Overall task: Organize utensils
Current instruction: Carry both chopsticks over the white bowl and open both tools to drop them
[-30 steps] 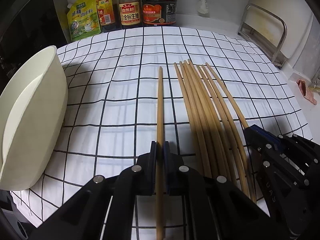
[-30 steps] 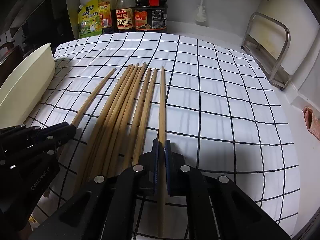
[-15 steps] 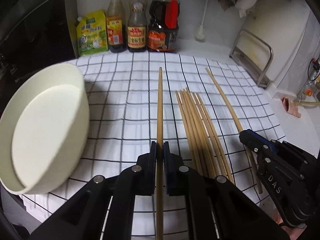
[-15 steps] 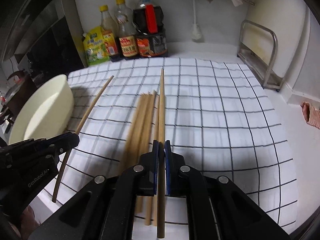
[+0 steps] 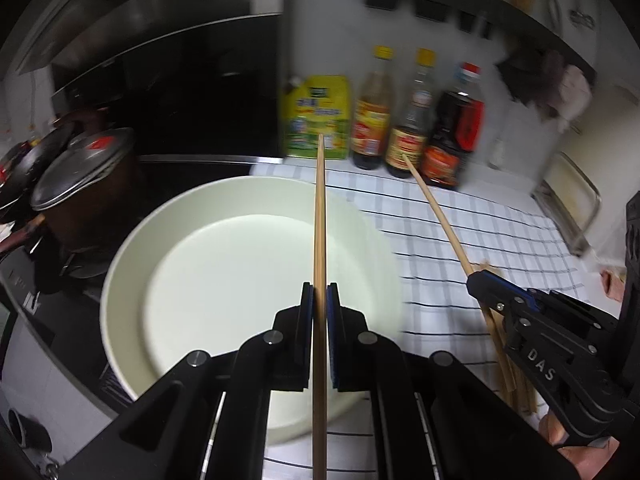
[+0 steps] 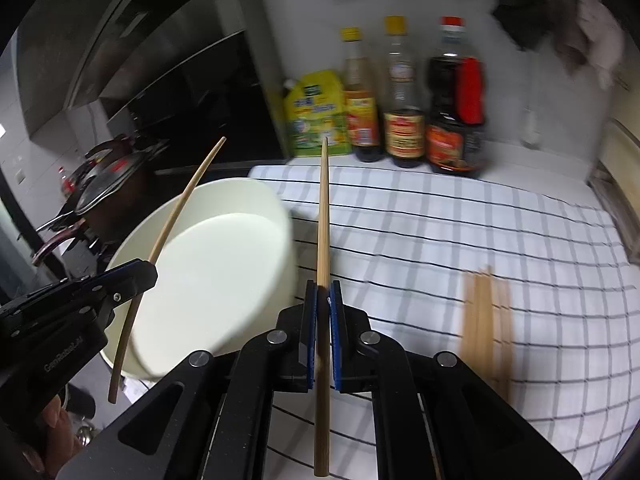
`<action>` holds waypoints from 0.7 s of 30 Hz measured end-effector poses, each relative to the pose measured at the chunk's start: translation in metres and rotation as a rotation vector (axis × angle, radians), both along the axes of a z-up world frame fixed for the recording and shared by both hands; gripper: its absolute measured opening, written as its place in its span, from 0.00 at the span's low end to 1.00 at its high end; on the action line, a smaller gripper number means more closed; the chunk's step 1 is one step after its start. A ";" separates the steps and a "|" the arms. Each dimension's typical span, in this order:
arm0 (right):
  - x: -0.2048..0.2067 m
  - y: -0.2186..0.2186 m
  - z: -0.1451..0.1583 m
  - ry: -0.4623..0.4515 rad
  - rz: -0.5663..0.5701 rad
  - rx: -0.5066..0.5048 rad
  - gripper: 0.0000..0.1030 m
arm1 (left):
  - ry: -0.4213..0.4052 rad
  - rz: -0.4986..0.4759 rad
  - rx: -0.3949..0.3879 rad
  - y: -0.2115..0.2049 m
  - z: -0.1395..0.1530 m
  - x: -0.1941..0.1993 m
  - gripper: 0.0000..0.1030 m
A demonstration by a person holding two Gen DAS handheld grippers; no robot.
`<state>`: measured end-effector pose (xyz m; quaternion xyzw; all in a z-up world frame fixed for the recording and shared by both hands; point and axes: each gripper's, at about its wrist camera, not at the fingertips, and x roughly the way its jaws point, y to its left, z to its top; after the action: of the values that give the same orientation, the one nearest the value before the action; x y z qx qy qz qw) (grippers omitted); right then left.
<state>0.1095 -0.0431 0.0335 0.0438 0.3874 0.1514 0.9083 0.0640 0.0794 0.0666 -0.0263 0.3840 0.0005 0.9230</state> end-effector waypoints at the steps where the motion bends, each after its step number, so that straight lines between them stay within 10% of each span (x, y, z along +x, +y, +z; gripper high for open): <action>1: 0.005 0.011 0.001 0.002 0.018 0.003 0.06 | 0.004 0.019 0.000 0.012 -0.001 0.003 0.07; 21: 0.064 0.113 -0.061 0.232 0.168 -0.021 0.06 | 0.161 0.099 -0.024 0.092 -0.071 0.048 0.07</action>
<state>0.1734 0.0696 -0.0277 0.0190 0.4937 0.2167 0.8420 0.1116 0.1719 -0.0047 -0.0562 0.4553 0.0437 0.8875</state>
